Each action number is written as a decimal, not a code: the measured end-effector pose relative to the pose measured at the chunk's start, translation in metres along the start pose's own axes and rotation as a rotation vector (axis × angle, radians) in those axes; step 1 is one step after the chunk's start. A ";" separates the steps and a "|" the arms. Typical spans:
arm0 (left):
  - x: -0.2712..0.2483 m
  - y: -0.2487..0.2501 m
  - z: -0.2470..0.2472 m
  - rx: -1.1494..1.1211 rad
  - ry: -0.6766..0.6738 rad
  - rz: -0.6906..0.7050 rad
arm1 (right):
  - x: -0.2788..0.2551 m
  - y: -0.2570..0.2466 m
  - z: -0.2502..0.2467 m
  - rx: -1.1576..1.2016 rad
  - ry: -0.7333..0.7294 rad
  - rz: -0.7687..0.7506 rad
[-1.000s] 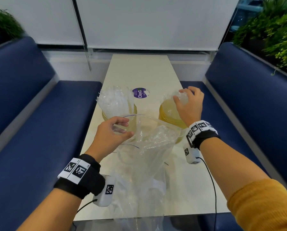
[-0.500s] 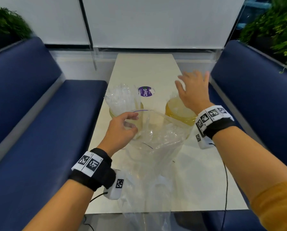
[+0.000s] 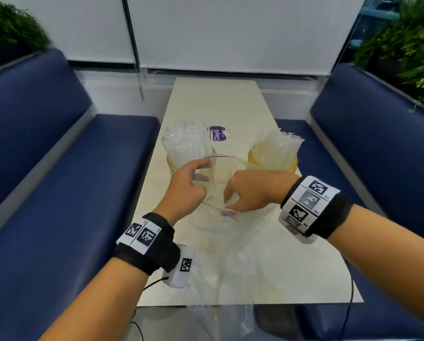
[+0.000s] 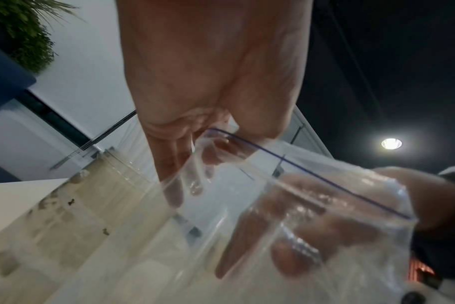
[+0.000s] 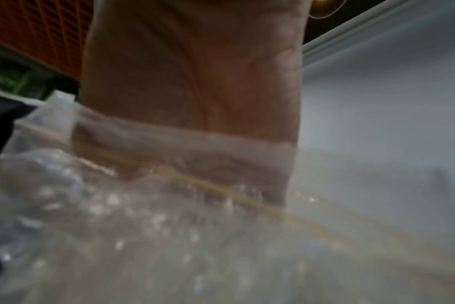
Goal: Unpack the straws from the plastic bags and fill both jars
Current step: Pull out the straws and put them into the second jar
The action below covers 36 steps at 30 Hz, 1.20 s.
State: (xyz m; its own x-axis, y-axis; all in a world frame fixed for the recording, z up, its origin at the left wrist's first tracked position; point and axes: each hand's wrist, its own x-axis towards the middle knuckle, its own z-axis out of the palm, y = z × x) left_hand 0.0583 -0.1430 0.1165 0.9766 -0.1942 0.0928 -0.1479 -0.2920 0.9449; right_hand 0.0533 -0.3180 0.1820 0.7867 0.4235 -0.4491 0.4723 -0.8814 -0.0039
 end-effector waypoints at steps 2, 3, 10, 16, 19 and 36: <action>-0.001 0.004 -0.002 0.006 -0.002 0.014 | -0.005 0.006 -0.003 -0.077 0.018 0.064; -0.001 0.007 -0.001 0.010 -0.011 0.015 | -0.007 0.007 -0.005 -0.131 0.055 0.067; -0.003 0.016 0.005 0.056 -0.050 0.022 | -0.012 -0.008 -0.007 -0.247 0.036 0.051; -0.007 0.015 0.005 0.098 -0.057 0.029 | -0.011 -0.004 0.003 -0.278 -0.093 0.129; -0.007 0.014 0.004 0.112 -0.057 0.022 | -0.006 0.001 0.008 -0.283 -0.024 0.091; -0.005 -0.001 0.007 0.101 -0.054 -0.022 | 0.012 0.010 0.031 -0.504 0.124 0.090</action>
State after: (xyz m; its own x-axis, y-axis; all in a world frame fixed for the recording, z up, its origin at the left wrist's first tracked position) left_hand 0.0521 -0.1482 0.1131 0.9702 -0.2363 0.0529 -0.1444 -0.3891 0.9098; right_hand 0.0556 -0.3279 0.1490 0.8596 0.3993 -0.3189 0.5095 -0.7184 0.4736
